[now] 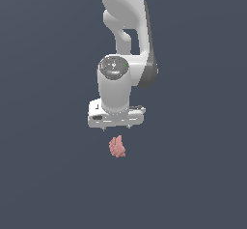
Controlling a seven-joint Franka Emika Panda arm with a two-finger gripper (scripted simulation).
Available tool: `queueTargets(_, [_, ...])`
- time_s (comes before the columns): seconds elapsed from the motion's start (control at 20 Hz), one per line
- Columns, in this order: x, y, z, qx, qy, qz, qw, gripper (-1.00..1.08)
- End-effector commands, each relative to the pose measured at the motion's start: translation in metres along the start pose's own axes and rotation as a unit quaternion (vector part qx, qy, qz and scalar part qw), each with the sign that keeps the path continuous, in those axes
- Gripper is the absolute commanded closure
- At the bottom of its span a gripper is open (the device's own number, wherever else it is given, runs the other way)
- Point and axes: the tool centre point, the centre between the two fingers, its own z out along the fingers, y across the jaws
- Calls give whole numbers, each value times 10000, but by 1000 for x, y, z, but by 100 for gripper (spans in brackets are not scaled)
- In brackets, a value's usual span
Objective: Pick up the object and move it to a goal position.
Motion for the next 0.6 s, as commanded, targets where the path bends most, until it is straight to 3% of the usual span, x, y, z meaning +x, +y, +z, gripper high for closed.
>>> queueTargets(0.0, [11,1,11,25,-15,-185,9998,-92])
queueTargets(0.55, [38,5,42,116,-42,-666,9977,-92])
